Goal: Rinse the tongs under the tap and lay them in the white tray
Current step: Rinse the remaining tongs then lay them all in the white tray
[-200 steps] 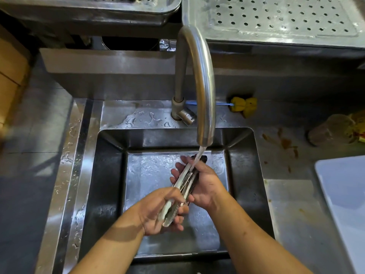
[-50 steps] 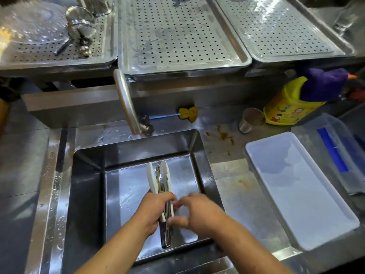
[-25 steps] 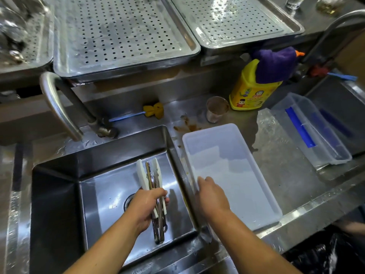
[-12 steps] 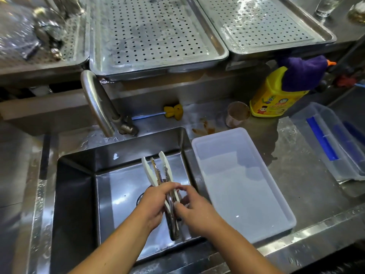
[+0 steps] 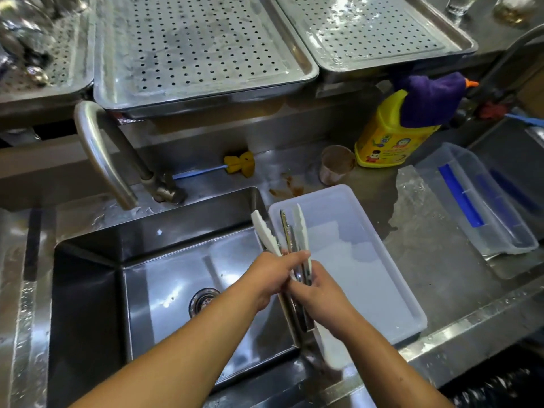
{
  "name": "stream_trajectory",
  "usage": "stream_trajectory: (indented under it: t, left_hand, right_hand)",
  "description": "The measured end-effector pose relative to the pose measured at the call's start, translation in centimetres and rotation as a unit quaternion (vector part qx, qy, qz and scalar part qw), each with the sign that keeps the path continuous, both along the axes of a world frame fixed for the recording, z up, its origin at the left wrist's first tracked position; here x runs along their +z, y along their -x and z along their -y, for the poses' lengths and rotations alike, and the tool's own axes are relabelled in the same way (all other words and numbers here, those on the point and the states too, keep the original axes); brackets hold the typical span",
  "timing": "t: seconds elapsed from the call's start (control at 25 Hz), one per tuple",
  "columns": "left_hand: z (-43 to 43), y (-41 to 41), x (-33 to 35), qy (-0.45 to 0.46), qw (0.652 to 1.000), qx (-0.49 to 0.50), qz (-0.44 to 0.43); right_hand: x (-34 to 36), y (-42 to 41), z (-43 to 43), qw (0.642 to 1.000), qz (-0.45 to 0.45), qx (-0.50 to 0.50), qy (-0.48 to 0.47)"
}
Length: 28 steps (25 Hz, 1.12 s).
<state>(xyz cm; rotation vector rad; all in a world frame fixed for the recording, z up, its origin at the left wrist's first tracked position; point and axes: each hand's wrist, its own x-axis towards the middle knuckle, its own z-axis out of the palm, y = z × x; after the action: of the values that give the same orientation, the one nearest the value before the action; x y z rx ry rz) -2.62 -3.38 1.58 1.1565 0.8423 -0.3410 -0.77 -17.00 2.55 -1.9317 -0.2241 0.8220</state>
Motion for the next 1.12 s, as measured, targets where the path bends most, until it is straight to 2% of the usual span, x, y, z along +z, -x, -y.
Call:
stream_trajectory:
  t: [0.16,0.32,0.52,0.64,0.8,0.88,1.0,1.12]
  left_hand:
    - [2.7,-3.9,-1.3,-0.072,0.997,-0.015,-0.002]
    - [2.6,-5.2,-2.6,-0.126,0.987,-0.09,-0.033]
    - [1.4,-5.2,-3.8,-0.245,0.96,-0.134,-0.032]
    - [1.4,-5.0,-4.0,-0.29,0.943,-0.16,-0.038]
    - [2.7,-4.7,-4.4,-0.387,0.889,-0.241,-0.036]
    - [3.1,-4.7,-4.6,-0.422,0.872,-0.246,-0.039]
    - [3.4,-4.4,-4.2,-0.394,0.887,-0.239,-0.034]
    - [4.0,-4.0,-3.4,-0.269,0.935,-0.231,-0.025]
  right_hand:
    - [-1.6,-3.8,3.9,0.995,0.02,-0.056,0.076]
    - [-3.2,-5.7,6.8,0.982,0.028,-0.077,0.169]
    - [-4.2,-6.8,8.7,0.959,0.111,-0.065,0.254]
    - [-4.3,-7.0,9.4,0.956,0.121,-0.072,0.259]
    - [-4.5,-6.9,9.3,0.964,0.113,-0.044,0.238]
    - [-4.6,-6.7,8.9,0.969,0.111,-0.036,0.219]
    - [-4.4,-6.8,8.8,0.974,0.118,-0.047,0.185]
    - [-4.1,-6.5,9.0,0.986,0.078,-0.077,0.124]
